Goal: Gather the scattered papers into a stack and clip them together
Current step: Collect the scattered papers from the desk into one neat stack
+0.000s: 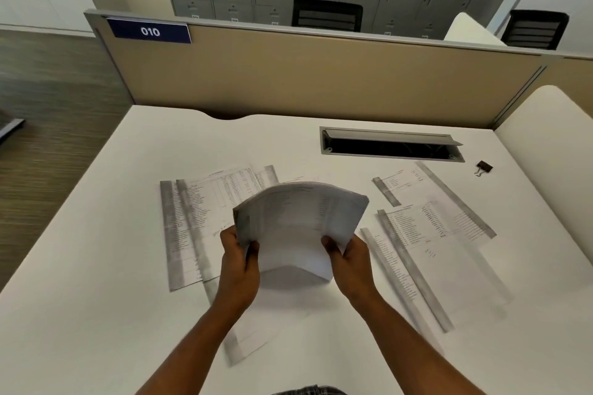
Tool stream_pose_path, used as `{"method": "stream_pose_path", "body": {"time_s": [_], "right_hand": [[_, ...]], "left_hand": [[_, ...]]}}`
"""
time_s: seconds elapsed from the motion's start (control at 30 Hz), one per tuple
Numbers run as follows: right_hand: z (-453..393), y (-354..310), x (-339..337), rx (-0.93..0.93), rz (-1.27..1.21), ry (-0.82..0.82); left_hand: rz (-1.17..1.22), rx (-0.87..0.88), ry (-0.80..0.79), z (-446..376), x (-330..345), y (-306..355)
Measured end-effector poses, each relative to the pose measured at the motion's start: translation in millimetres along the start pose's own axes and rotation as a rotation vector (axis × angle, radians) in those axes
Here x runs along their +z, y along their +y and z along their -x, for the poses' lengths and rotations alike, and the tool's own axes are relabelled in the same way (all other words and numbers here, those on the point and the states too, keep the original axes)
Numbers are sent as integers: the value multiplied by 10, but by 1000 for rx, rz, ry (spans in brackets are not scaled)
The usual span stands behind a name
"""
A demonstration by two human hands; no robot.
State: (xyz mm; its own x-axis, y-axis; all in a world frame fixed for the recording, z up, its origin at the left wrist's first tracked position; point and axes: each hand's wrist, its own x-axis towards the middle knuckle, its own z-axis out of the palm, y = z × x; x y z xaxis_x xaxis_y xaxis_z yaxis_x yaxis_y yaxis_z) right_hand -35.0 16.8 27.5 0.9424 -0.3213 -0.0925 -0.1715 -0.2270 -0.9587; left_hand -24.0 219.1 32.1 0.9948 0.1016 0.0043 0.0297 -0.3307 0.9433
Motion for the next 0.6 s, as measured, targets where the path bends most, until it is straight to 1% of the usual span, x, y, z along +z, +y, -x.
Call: {"method": "stream_pose_path", "body": {"time_s": [0.07, 0.1, 0.17, 0.2, 0.23, 0.3, 0.33, 0.37, 0.4, 0.47, 0.53, 0.6], "right_hand": [[-13, -11, -2, 44, -102, 53], [-23, -28, -14, 69, -189, 85], [-46, -64, -37, 119, -417, 114], [-49, -87, -35, 144, -540, 97], [-51, -124, -22, 170, -651, 65], [-44, -178, 21, 232, -787, -1], [-36, -191, 48, 256, -822, -31], [-18, -192, 74, 279, -849, -63], [4, -187, 97, 301, -879, -97], [42, -154, 91, 327, -902, -118], [-2, -137, -46, 315, -911, -50], [-142, -130, -303, 276, -943, 34]], "left_hand": [[-29, -18, -3, -28, 21, 1], [-37, -32, 29, -31, 27, -23], [4, -107, 149, -18, 27, -105], [77, -182, 199, 2, 12, -133], [197, -278, 216, 5, -6, -172], [432, -416, 138, -5, -28, -221], [515, -427, 70, -13, -26, -221], [579, -410, 20, -15, -22, -217], [608, -368, 2, -8, -21, -183], [578, -282, 41, -22, -49, -135], [507, -223, 95, -53, -127, -140], [441, -179, 116, -97, -246, -183]]}}
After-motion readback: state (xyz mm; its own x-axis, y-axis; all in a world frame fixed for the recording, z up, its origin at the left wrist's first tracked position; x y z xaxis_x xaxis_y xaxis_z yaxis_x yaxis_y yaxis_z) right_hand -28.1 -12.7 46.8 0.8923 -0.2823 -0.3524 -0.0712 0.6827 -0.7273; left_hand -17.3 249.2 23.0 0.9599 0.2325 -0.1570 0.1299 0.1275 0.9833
